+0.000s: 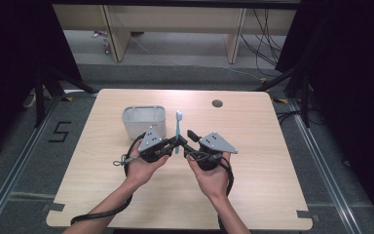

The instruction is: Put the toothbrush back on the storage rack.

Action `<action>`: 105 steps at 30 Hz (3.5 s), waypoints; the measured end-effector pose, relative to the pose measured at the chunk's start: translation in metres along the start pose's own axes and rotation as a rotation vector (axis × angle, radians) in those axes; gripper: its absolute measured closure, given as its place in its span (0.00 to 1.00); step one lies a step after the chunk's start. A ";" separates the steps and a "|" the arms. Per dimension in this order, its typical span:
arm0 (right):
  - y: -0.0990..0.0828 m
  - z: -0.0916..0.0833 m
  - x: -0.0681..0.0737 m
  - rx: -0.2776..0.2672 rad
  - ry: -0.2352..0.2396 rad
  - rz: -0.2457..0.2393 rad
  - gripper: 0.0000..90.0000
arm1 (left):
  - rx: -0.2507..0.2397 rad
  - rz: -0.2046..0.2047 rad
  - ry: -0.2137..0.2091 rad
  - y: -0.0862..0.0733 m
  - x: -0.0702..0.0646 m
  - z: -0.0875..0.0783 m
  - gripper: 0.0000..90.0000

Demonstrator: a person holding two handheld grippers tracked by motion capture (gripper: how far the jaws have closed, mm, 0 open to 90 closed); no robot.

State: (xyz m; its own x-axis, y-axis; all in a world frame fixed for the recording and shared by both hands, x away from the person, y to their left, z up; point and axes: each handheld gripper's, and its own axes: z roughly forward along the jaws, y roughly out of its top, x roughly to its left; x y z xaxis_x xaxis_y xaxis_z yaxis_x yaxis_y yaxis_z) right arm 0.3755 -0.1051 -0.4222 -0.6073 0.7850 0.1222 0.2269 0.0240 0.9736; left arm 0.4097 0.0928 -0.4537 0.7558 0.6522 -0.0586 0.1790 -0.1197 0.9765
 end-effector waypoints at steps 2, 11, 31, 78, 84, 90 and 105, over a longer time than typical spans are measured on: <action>0.001 -0.004 -0.003 -0.002 -0.011 -0.019 0.64 | -0.003 0.005 0.004 0.000 0.002 -0.002 0.92; -0.003 -0.024 -0.027 0.045 -0.040 -0.040 0.62 | -0.020 0.017 0.041 0.003 0.011 -0.013 0.92; -0.027 -0.058 -0.075 0.066 -0.176 -0.083 0.57 | -0.048 0.022 0.092 0.004 0.029 -0.031 0.92; -0.086 -0.083 -0.120 0.062 -0.282 -0.051 0.54 | -0.143 0.028 0.232 0.033 0.079 -0.066 0.92; -0.091 -0.082 -0.118 0.082 -0.301 -0.023 0.54 | -0.159 0.038 0.254 0.037 0.084 -0.069 0.92; -0.092 -0.081 -0.119 0.071 -0.289 -0.042 0.54 | -0.159 0.038 0.266 0.040 0.089 -0.070 0.92; -0.096 -0.080 -0.122 0.069 -0.298 -0.058 0.54 | -0.162 0.049 0.297 0.041 0.099 -0.065 0.92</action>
State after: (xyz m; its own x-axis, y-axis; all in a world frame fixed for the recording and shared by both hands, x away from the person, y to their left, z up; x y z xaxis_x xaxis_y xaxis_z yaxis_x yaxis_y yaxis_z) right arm 0.3668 -0.2523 -0.5149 -0.3729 0.9278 -0.0052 0.2552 0.1080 0.9608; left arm 0.4508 0.2008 -0.4061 0.5403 0.8410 0.0293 0.0266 -0.0519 0.9983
